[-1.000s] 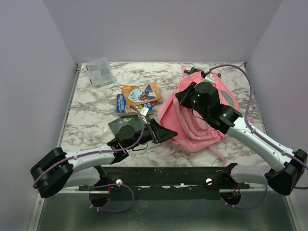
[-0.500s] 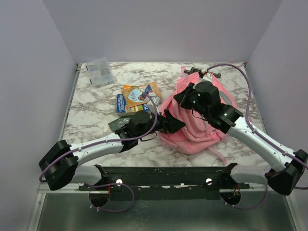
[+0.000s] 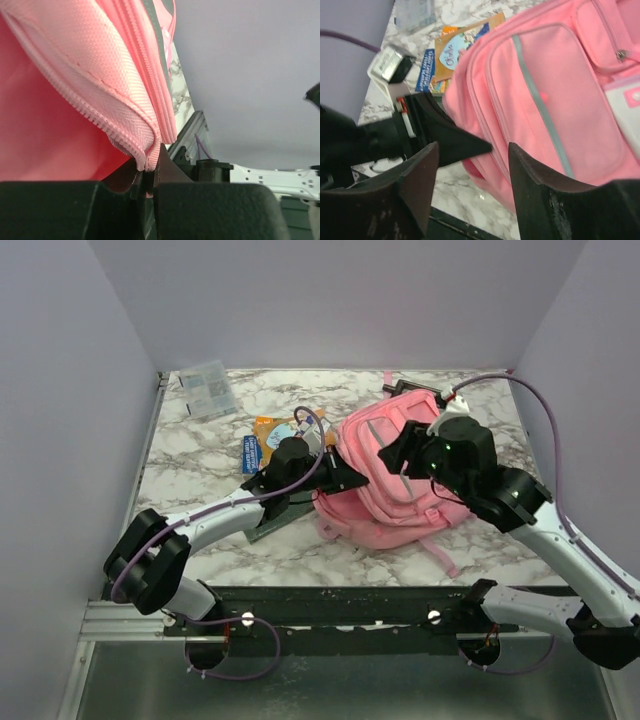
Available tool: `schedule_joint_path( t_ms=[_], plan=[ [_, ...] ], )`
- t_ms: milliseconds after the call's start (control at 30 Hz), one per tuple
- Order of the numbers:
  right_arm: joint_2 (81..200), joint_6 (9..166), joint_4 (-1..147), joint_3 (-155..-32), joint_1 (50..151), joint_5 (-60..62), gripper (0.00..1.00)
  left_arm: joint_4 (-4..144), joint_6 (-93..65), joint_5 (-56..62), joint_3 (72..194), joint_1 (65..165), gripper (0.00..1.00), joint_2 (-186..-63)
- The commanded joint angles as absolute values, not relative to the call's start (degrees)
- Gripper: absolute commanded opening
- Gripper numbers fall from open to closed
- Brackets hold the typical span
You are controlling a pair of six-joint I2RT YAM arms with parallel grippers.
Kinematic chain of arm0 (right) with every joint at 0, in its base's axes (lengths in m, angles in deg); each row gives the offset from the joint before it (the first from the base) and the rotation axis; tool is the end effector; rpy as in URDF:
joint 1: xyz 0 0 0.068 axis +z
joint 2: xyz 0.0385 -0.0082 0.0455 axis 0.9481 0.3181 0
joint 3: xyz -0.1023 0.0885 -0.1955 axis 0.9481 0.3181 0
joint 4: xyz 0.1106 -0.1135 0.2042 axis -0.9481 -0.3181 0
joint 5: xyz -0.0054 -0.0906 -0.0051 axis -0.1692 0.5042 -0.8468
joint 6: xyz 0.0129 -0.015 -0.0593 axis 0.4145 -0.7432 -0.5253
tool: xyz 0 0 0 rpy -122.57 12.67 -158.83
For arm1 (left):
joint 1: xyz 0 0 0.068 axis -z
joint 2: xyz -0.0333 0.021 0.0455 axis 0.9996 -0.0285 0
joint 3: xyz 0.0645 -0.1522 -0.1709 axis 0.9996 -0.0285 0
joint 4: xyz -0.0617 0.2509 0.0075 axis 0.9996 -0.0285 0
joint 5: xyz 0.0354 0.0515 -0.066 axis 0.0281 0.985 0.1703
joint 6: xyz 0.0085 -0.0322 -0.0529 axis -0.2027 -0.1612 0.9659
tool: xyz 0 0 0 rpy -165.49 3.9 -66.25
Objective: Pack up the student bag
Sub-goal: Unzip the student bag at the center of the board.
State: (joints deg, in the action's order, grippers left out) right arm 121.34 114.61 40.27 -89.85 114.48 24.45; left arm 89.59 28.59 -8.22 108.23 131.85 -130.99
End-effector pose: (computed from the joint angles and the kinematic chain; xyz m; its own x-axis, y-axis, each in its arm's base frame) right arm 0.1931 0.1627 0.3666 -0.5078 0.2621 -0.8206 -0.2356 0.8740 0.4249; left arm 0.2341 -0.2441 0.2221 -0.8180 -0.2804 -0.5023 0.3782 0.3958 -0.8369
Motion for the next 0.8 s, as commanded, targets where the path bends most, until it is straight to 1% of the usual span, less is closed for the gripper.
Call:
schedule_joint_path(
  t_ms=[0,100,200,300,367,433,600,767],
  plan=[
    [116.0,110.1,25.1,-86.6,114.6,23.2,0.63,93.5,34.3,-23.0,113.0,127.7,0.0,-131.3],
    [111.0,111.6,25.3,-81.9,114.6,15.1,0.66,93.5,34.9,-25.4,114.1,126.7,0.0,-131.1],
    [106.2,113.6,32.0,-74.1,114.6,4.5,0.68,93.6,38.4,-27.0,115.3,125.8,0.0,-131.8],
    [105.1,116.2,40.3,-66.7,114.6,-3.3,0.68,94.2,40.9,-27.8,116.4,125.9,0.0,-131.9],
    [105.3,117.6,42.8,-63.9,114.6,-1.8,0.68,94.5,42.1,-27.6,116.8,125.8,0.0,-131.7],
    [106.2,118.1,43.0,-63.0,114.6,2.7,0.67,94.9,43.9,-26.4,116.7,125.8,0.0,-131.0],
    [104.6,120.8,46.8,-59.8,114.6,11.9,0.61,96.8,48.0,-22.6,116.3,126.0,0.0,-129.3],
    [103.8,121.9,49.7,-58.7,114.7,14.9,0.56,99.1,53.3,-19.6,116.0,126.2,0.0,-128.9]
  ],
)
